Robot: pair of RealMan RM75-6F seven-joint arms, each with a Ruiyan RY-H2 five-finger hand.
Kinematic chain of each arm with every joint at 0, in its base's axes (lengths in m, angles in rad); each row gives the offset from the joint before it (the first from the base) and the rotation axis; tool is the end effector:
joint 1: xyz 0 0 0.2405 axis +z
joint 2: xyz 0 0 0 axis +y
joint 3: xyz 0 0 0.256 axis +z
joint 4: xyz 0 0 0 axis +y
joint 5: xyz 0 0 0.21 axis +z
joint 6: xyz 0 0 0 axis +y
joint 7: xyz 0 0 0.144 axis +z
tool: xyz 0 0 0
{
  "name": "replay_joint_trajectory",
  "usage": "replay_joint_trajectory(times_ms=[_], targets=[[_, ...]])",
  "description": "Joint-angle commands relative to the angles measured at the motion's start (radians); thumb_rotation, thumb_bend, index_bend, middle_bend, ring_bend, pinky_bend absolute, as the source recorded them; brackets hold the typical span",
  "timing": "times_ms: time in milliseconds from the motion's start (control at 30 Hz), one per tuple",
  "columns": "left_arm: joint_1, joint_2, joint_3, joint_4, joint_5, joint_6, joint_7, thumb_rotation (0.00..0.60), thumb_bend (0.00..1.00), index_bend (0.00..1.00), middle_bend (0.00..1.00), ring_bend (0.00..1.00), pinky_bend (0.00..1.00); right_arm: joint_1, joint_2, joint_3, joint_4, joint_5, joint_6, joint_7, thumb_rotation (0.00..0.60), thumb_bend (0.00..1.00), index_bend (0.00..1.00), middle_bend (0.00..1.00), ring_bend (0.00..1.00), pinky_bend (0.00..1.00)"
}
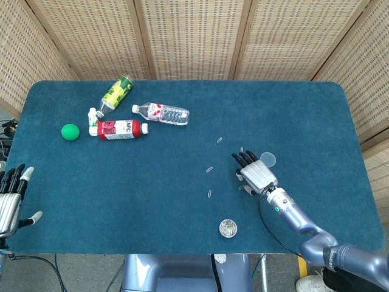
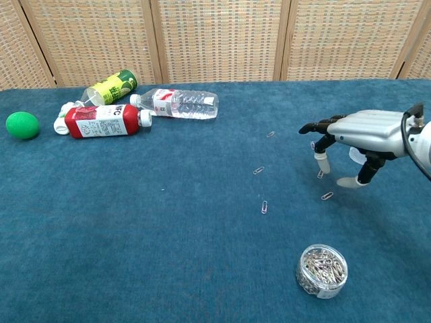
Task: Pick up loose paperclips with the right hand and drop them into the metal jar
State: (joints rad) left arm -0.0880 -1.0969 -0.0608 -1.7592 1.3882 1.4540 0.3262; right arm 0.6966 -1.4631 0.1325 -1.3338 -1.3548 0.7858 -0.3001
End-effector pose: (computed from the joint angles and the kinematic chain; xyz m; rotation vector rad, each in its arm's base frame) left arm -0.2977 0.1811 0.1550 -1.3966 -0.8235 -0.6867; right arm -0.2020 -0.3488 -0.0024 2.0728 -0.7153 0.6778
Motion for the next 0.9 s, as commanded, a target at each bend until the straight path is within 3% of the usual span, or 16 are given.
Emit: replay_joint_trajectory(times_ms=[33,900], targets=[[-0.002,-0.001,-0.001,0.001,-0.005,-0.002,0.001,0.6,0.0,0.0,0.0,0.0,0.0,0.01,-0.011,-0.01,0.014,0.009,-0.012,-0.005,0.6,0.32,0.48,0.0,0.0,0.0],[-0.01,-0.011,0.008,0.009,-0.006,-0.006,0.009,0.6,0.0,0.0,0.0,0.0,0.0,0.041,-0.076,-0.063,0.086,0.037,-0.015,-0.066,0.6,0.35,0.51,0.0,0.0,0.0]])
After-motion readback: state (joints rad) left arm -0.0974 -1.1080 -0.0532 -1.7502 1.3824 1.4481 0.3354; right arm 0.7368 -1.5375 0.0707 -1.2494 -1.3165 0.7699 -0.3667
